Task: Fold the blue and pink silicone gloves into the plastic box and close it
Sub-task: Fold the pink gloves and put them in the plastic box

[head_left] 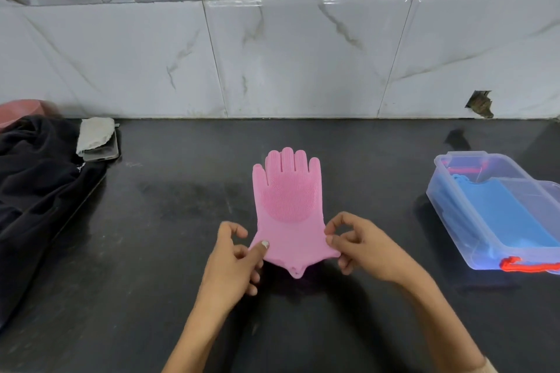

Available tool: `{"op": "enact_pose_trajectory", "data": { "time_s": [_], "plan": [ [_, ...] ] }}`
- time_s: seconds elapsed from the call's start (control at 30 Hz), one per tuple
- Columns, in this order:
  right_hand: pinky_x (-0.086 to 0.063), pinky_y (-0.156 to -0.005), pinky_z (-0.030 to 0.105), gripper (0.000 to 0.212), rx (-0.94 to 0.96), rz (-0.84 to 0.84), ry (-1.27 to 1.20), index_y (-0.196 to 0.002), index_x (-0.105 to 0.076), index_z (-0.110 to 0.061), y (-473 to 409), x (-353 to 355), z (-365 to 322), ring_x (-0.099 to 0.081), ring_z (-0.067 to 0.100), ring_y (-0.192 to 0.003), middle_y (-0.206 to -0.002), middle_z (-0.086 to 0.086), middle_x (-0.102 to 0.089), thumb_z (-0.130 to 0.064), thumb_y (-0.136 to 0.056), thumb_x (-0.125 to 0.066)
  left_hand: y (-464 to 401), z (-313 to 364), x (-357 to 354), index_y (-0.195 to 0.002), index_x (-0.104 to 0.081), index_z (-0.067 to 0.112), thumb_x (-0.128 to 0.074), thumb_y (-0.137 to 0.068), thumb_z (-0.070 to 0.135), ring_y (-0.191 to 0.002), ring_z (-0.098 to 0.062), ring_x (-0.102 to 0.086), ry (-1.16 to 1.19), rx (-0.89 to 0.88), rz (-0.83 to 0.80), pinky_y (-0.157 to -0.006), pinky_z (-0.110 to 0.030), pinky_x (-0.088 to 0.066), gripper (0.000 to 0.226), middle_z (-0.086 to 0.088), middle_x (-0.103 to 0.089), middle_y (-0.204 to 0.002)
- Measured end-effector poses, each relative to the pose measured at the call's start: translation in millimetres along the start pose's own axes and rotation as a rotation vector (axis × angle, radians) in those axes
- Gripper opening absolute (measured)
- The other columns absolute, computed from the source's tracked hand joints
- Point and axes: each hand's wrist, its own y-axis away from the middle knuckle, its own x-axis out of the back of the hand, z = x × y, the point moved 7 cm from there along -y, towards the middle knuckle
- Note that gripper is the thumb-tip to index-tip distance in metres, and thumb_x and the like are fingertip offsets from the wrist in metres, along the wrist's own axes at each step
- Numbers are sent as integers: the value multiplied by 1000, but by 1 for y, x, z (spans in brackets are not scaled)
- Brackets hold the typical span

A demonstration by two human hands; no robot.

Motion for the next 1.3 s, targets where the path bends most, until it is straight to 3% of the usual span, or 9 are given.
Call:
{"op": "enact_pose_trajectory", "data": {
  "time_s": [0.17, 0.33, 0.43, 0.57, 0.67, 0.8, 0.97, 1.07, 1.3],
  "plan": [
    [-55, -63, 18, 22, 104, -100, -155, -99, -67, -8, -39, 33, -33, -60, 3, -58, -79, 1, -68, -6, -97, -45, -43, 42, 11, -78, -58, 9, -64, -87, 17, -38, -6, -52, 211, -81, -7, -34, -18, -42, 14, 2, -64, -53],
    [-54, -78, 22, 27, 29, -118, -119, -114, -64, -2, -101, 54, -42, -63, 12, -82, -98, 9, -69, -2, -86, -62, -111, 59, 9, -91, -59, 5, -66, -85, 6, -42, -4, -61, 187, -55, -69, -38, -15, -46, 9, 1, -66, -56],
    [-55, -83, 27, 27, -15, -45, -74, -114, -62, 1, -136, 58, -37, -59, 16, -78, -95, 14, -64, -10, -89, -61, -152, 54, 0, -88, -57, 7, -63, -88, 6, -40, -5, -56, 111, -18, -63, -37, -16, -44, 6, -5, -61, -66],
    [-58, -77, 27, 14, -70, 28, -30, -96, -65, -10, -169, 58, -21, -59, 6, -63, -73, -1, -60, -14, -93, -51, -189, 41, -8, -83, -57, 9, -59, -90, 22, -53, -12, -42, -128, -52, 13, -50, -22, -36, 15, 1, -53, -66],
    [-51, -68, 26, 15, -16, 109, 57, -100, -63, -12, -183, 58, -10, -57, 12, -75, -82, 2, -59, -19, -93, -52, -203, 31, -12, -77, -53, 9, -56, -92, 28, -64, -15, -43, -213, -112, 74, -58, -25, -35, 24, 0, -52, -72],
    [-42, -65, 28, 14, 101, 311, 154, -94, -58, -20, -190, 56, -3, -51, 17, -68, -100, 6, -50, -31, -93, -50, -209, 23, -15, -70, -44, 18, -51, -94, 28, -74, -17, -46, -290, -215, 178, -68, -27, -37, 27, -1, -48, -86],
    [-39, -64, 29, 21, 88, 534, 428, -105, -51, -26, -189, 52, -9, -58, 22, -76, -105, 1, -54, -41, -94, -41, -209, 24, -21, -80, -43, 15, -46, -96, 34, -68, -17, -47, -460, -252, 302, -61, -28, -36, 25, 1, -50, -89],
    [-39, -66, 32, 39, -9, 616, 446, -116, -44, -16, -186, 53, -5, -61, 27, -86, -105, 6, -61, -47, -93, -42, -207, 26, -21, -81, -42, 14, -46, -94, 38, -67, -18, -49, -533, -215, 358, -58, -28, -34, 28, -2, -53, -90],
    [-40, -64, 31, 62, -225, 507, 608, -102, -55, -5, -175, 30, 8, -60, 27, -84, -98, 9, -63, -62, -90, -32, -205, 14, -26, -93, -54, 6, -35, -92, 56, -84, -29, -54, -616, 125, 298, -69, -33, -40, 54, -6, -55, -88]
  ]
}}
